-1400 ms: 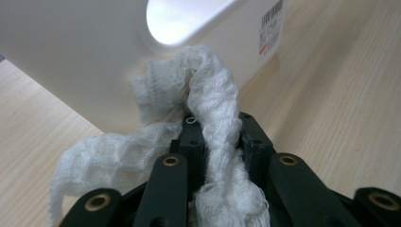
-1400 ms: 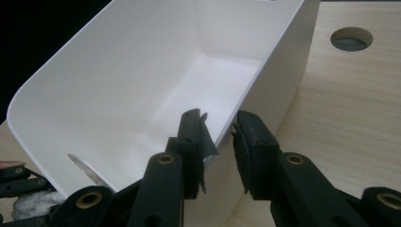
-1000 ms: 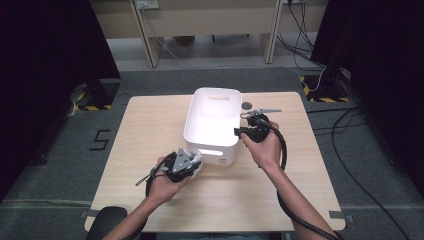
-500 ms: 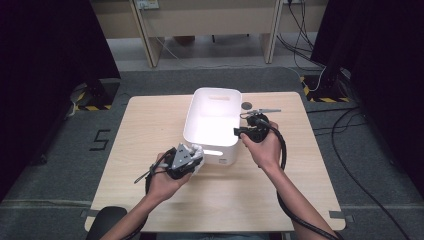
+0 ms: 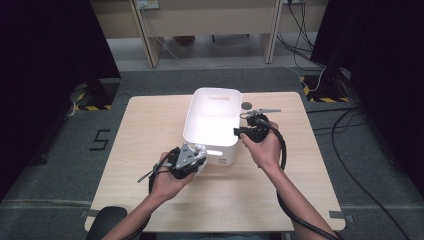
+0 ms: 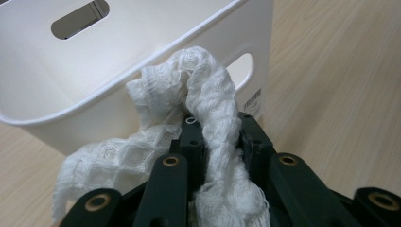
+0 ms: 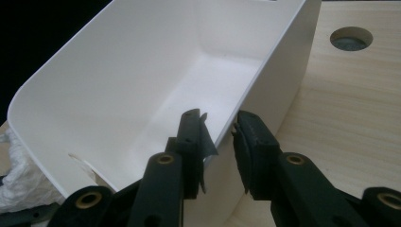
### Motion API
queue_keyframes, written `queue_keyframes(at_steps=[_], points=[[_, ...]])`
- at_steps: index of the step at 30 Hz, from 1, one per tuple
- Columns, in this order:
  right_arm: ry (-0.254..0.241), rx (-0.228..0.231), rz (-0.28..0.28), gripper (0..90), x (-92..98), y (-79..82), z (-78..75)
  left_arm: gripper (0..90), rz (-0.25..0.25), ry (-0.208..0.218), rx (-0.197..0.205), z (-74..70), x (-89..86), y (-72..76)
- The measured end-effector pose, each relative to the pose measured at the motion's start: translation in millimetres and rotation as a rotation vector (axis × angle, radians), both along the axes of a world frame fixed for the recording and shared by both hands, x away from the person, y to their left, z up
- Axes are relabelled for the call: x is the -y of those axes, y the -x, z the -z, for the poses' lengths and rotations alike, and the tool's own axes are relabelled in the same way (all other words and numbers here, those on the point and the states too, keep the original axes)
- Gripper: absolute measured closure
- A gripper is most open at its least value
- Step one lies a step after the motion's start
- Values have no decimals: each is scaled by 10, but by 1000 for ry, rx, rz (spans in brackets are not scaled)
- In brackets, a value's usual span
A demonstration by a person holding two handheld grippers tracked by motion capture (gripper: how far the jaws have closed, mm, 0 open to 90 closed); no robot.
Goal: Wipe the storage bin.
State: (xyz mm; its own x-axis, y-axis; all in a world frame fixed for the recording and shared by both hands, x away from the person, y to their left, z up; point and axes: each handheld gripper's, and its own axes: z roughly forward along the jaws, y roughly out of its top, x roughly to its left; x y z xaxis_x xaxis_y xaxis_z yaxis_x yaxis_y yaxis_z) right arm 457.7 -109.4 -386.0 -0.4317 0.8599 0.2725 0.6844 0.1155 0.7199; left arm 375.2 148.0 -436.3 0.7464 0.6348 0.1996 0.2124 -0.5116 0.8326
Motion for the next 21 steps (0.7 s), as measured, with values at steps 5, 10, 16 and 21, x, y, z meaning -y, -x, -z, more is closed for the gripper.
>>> queue_keyframes(at_steps=[5, 10, 16, 21], points=[[-1, 0, -1, 723, 9, -5, 2, 751, 1, 3, -2, 2, 8, -6], [-2, 1, 0, 722, -1, 0, 0, 751, -3, -6, 2, 13, 15, -11], [-3, 0, 0, 722, 2, -4, 1, 751, -4, -8, 4, 32, 31, -15], [-6, 0, 1, 721, 3, -4, 2, 751, -5, -9, 1, 64, 43, -20]])
